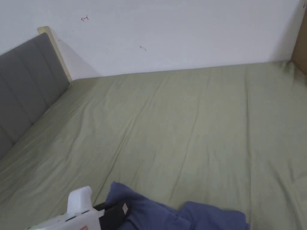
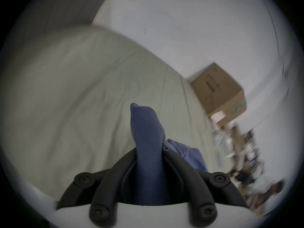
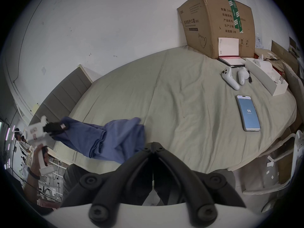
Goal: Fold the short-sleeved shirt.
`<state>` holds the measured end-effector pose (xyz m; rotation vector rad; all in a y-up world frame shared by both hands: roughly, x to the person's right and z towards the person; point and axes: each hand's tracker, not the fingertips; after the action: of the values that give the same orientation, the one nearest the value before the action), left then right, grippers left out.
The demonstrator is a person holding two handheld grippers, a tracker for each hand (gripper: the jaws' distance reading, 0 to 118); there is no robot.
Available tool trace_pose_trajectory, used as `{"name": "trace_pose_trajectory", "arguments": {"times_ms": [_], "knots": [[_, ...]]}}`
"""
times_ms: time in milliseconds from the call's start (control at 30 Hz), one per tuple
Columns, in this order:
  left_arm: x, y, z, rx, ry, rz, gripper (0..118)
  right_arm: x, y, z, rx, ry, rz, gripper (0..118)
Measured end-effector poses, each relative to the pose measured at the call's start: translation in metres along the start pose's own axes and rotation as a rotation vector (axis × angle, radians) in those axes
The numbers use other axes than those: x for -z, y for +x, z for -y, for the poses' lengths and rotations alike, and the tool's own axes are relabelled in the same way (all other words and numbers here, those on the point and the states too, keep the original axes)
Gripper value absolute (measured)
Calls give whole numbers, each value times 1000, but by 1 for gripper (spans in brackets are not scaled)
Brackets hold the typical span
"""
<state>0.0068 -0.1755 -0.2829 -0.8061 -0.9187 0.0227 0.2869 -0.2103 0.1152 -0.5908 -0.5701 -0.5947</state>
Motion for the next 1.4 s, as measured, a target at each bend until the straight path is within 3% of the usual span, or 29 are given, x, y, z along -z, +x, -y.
{"name": "trace_pose_trajectory", "arguments": {"times_ms": [200,333,367,400,433,467,600,667,700,767,833,1000,1133,1233,1267,1367,1400], "knots": [[82,122,38,302,-166,38,12,-2,-4,3,11,3,-13,0],[127,169,72,412,-167,74,13,-7,-4,2,7,1,-2,0],[132,171,73,375,-210,144,19,-8,-3,3,4,3,7,0],[133,173,70,355,-254,180,32,-9,-1,4,5,5,15,0],[126,171,67,315,-235,241,48,-9,1,4,7,5,18,0],[114,163,61,255,-200,315,54,-8,5,6,20,3,17,0],[88,121,36,-43,-141,490,61,-6,16,10,52,-9,1,0],[87,103,32,-165,-126,474,58,-6,16,13,57,-12,-15,0],[91,99,34,-160,-125,444,45,-5,16,14,60,-15,-17,0],[107,100,42,-122,-151,409,0,-4,16,15,61,-22,-22,0],[133,104,54,-152,-254,446,0,-2,14,16,58,-29,-23,0],[190,130,103,-45,-457,344,0,1,7,17,36,-47,-22,0],[175,140,93,-28,-388,355,0,18,-4,14,-6,-92,-58,0],[141,125,70,-35,-270,515,1,48,-17,2,-49,-138,-121,0],[128,121,61,-20,-237,506,11,61,-24,-4,-60,-148,-150,0],[85,90,40,24,-141,403,65,108,-50,-24,-109,-207,-233,0],[75,77,35,14,-141,387,71,127,-59,-28,-141,-239,-237,0]]}}
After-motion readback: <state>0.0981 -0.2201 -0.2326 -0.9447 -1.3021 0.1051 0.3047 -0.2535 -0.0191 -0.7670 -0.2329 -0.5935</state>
